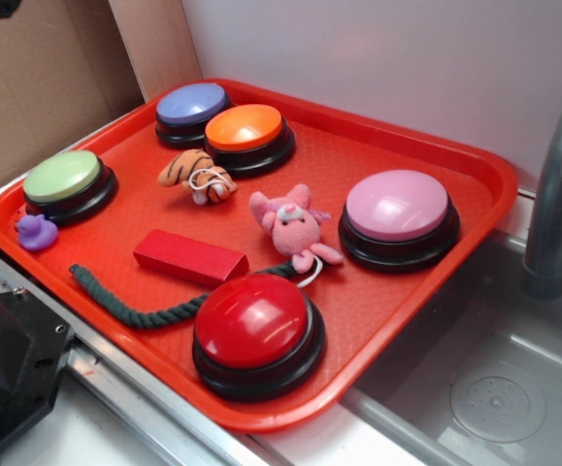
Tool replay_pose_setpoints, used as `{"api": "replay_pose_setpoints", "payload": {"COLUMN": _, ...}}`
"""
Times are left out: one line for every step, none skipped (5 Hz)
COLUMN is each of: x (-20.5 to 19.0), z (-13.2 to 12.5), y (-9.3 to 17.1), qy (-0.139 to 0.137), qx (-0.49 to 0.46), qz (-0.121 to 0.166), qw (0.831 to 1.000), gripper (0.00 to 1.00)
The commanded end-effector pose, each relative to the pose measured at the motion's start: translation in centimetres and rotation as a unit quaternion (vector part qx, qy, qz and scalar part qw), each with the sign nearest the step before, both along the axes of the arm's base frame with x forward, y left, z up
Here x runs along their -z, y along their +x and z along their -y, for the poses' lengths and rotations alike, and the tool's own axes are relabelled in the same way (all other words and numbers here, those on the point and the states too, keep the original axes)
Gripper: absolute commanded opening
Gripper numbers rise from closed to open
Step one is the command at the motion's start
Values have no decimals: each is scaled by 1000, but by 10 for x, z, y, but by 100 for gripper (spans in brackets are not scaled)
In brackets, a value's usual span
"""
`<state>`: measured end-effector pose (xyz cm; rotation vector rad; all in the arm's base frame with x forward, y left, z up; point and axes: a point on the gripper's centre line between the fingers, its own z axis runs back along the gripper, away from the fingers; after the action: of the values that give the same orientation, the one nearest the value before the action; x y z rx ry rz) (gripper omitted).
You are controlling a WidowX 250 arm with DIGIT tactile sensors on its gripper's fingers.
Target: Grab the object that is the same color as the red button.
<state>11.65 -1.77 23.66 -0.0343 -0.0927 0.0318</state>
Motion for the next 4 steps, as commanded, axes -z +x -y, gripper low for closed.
{"api": "replay_pose_setpoints", "payload": {"x": 0, "z": 0, "y": 0, "qy": 0, "qx": 0, "qz": 0, "qw": 1000, "gripper": 100}}
{"api": "replay_pose_setpoints", "payload": {"x": 7, "z": 10, "y": 14, "qy": 30, "qx": 83, "qz": 22, "qw": 996, "gripper": 100}}
{"api": "replay_pose_setpoints", "payload": {"x": 28, "z": 18, "y": 34, "qy": 40, "qx": 198, "qz": 38, "qw": 979, "gripper": 100}}
{"api": "replay_pose_setpoints", "payload": {"x": 48, "z": 19, "y": 44, "qy": 72, "qx": 253, "qz": 40, "qw": 964, "gripper": 100}}
